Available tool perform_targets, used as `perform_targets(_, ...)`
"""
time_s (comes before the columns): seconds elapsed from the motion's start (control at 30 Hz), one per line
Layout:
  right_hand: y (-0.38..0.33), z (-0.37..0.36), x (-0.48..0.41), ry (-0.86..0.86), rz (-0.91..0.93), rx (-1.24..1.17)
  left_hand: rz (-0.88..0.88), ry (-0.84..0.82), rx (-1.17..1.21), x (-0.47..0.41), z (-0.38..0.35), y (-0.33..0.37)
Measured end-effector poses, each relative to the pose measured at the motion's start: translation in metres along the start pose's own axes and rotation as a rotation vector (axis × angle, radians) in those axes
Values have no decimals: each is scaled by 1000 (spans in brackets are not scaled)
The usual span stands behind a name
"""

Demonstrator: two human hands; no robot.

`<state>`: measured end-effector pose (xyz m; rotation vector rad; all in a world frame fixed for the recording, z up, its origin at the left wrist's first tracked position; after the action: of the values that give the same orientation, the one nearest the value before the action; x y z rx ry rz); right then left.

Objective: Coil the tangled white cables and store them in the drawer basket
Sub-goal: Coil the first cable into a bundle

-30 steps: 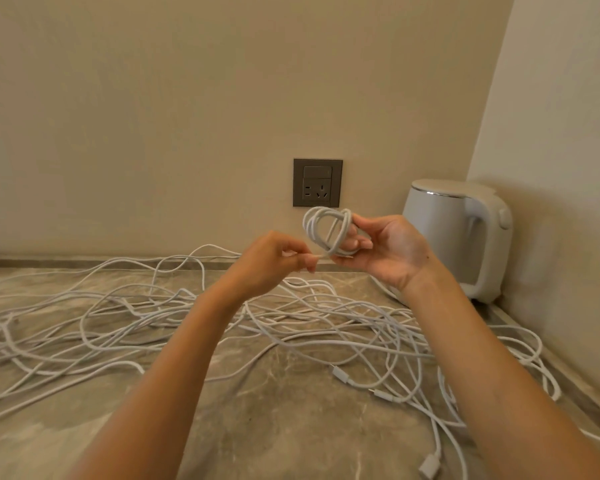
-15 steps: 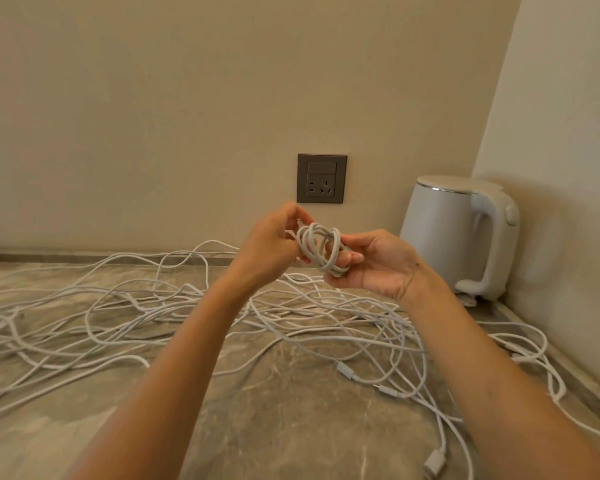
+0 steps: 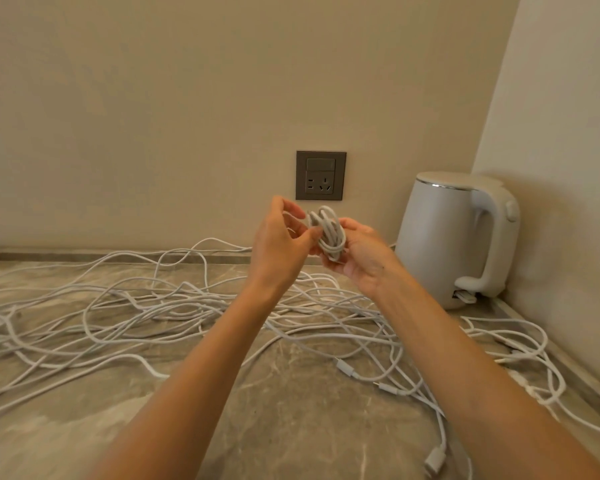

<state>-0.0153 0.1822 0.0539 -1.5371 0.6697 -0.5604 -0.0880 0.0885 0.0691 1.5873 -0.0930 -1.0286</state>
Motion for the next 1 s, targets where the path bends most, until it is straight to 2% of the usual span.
perform_targets(0.13, 0, -9, 6, 44, 33, 0, -39, 47, -38, 0, 1, 4)
perform_targets(0.3, 2, -22, 11, -100, 95, -29, -25, 47, -33, -2, 3, 3)
perform_targets(0.5, 4, -18, 12, -109, 102, 80, -29, -91, -116, -5, 6, 1)
perform_targets(0.67, 5, -10, 10, -110, 87, 64, -138, -326, -312, -8, 12, 5)
perform_targets(0.77, 7, -11, 9, -112, 83, 101, -273, -301, -486, -8, 14, 9)
perform_targets(1.0, 7, -11, 10, -124, 57, 137, -549, -182, -606, -7, 12, 22)
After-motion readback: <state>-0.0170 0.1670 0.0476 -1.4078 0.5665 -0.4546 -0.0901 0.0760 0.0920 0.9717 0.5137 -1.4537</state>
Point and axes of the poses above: each hand's wrist, its own x-axis away from the middle knuckle, its own z-axis out of the back of the hand, y = z × x, the point moved 3 cm from there along -x, towards the middle knuckle, and after that the axes turned 11 degrees about x, right-handed, at the moved point
